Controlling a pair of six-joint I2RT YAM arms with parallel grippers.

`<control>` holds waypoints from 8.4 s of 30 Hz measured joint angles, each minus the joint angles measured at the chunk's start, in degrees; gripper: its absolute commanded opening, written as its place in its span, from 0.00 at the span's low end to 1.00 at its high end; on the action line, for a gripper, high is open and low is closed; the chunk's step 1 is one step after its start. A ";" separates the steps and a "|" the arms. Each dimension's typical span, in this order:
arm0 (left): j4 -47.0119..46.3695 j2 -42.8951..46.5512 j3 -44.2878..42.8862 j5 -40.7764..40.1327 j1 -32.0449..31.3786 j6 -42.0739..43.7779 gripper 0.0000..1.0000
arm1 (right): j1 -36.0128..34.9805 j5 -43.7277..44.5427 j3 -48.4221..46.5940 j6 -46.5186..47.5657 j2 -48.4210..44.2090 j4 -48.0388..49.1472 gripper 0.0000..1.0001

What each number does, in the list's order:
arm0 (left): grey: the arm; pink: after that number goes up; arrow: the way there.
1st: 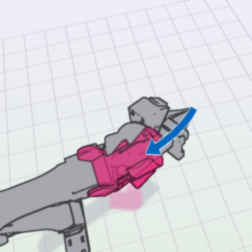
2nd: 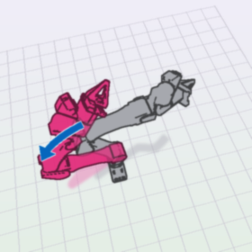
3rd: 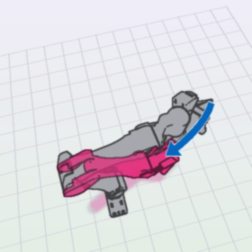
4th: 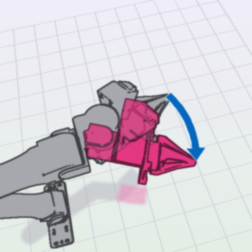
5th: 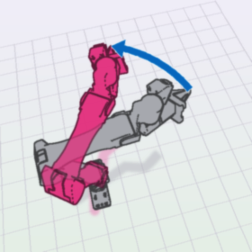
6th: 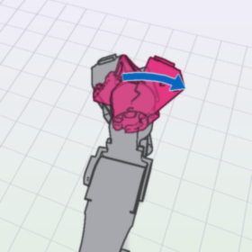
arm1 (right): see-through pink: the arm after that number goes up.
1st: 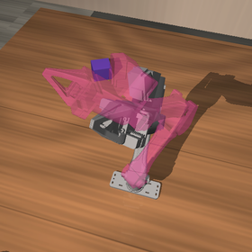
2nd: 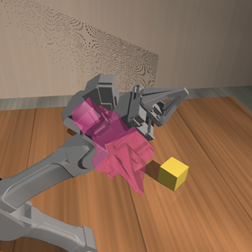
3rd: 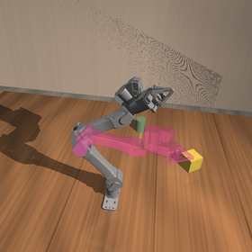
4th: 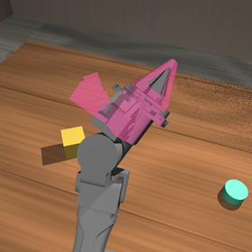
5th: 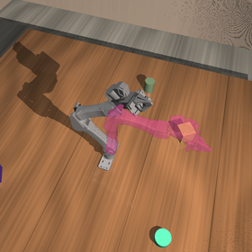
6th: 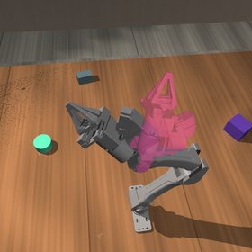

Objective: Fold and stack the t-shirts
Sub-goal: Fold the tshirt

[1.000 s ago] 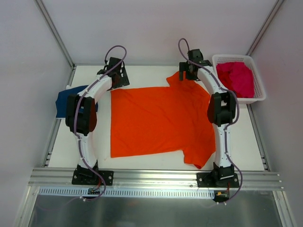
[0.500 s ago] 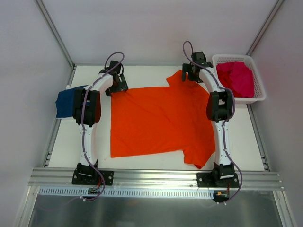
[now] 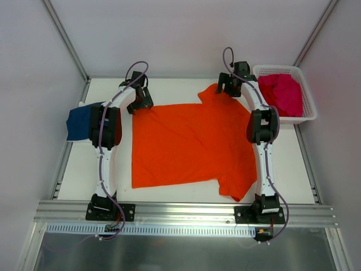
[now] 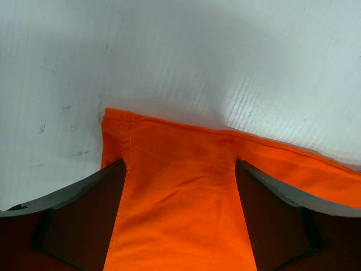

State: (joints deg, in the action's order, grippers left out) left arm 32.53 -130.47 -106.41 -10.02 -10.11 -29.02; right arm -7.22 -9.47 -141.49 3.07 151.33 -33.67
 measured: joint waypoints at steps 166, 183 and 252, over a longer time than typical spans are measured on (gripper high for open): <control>9.31 19.39 22.71 -19.21 -9.46 2.64 0.20 | -5.95 19.06 69.20 3.87 -56.57 -3.28 0.00; 9.29 21.14 24.94 -23.10 -10.32 2.38 0.58 | -6.40 23.58 71.14 0.44 -56.15 -6.03 0.79; 6.14 31.76 19.45 -22.25 -12.85 2.14 0.95 | 5.29 18.03 50.86 3.78 -55.36 -5.73 0.56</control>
State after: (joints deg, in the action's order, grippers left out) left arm 38.68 -98.72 -86.96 -32.27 -22.96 -26.87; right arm -1.93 8.56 -90.63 6.85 95.96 -39.40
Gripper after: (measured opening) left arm 0.931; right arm 0.542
